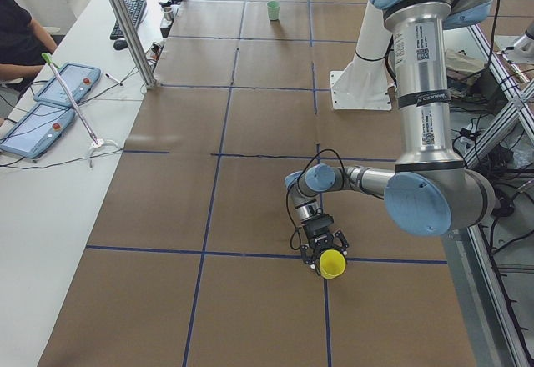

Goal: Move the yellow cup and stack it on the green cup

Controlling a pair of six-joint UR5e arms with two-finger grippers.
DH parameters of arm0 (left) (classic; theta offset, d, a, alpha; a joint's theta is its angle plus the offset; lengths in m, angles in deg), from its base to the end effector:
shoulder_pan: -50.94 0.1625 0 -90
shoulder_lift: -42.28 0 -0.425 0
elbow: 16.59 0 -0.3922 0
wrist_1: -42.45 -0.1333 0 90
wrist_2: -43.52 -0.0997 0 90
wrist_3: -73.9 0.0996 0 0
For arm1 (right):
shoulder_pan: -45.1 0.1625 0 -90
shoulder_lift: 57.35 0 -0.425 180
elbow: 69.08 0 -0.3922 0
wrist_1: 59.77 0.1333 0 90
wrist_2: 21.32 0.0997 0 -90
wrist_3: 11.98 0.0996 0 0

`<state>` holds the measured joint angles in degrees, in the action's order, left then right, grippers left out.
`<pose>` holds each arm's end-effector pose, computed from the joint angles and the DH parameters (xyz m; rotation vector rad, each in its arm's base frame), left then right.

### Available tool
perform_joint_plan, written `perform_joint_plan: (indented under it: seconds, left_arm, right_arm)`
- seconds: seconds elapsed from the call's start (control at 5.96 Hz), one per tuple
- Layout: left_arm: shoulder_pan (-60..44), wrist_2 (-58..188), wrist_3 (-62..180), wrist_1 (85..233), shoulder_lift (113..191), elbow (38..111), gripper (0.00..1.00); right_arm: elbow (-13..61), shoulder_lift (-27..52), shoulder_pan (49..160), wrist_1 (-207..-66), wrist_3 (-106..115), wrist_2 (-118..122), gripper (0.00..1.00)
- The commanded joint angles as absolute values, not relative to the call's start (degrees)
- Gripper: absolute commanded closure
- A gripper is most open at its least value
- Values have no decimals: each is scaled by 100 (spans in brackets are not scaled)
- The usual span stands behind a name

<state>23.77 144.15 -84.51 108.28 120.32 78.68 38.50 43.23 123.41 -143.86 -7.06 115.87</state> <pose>0.2472 -0.2561 0.7591 0.0223 -0.6407 -1.6683 -0.0268 -0.4270 0.5762 0.0919 -0.8434 -0.2038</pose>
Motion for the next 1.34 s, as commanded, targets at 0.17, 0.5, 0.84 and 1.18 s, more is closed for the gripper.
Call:
perform_joint_plan:
  seconds: [0.17,0.5,0.84,1.18]
  left_arm:
    - [2501,14381,-8589,10784,11971,7702,50]
    - [2658,14049,-8518,10067,11988,7754,100]
    - [2721,12219,-7759,9870,12207,7685,100]
    - [2407,10672,-6762,9949,12609,7824,100]
  right_arm:
    - [3850,4329,12314,-14380,-706,11587,0]
    - [3858,4320,12314,-14362,-715,11622,0]
    - [3841,4294,12306,-13760,-698,11675,0]
    - [3771,4303,12253,-13721,-706,11631,0]
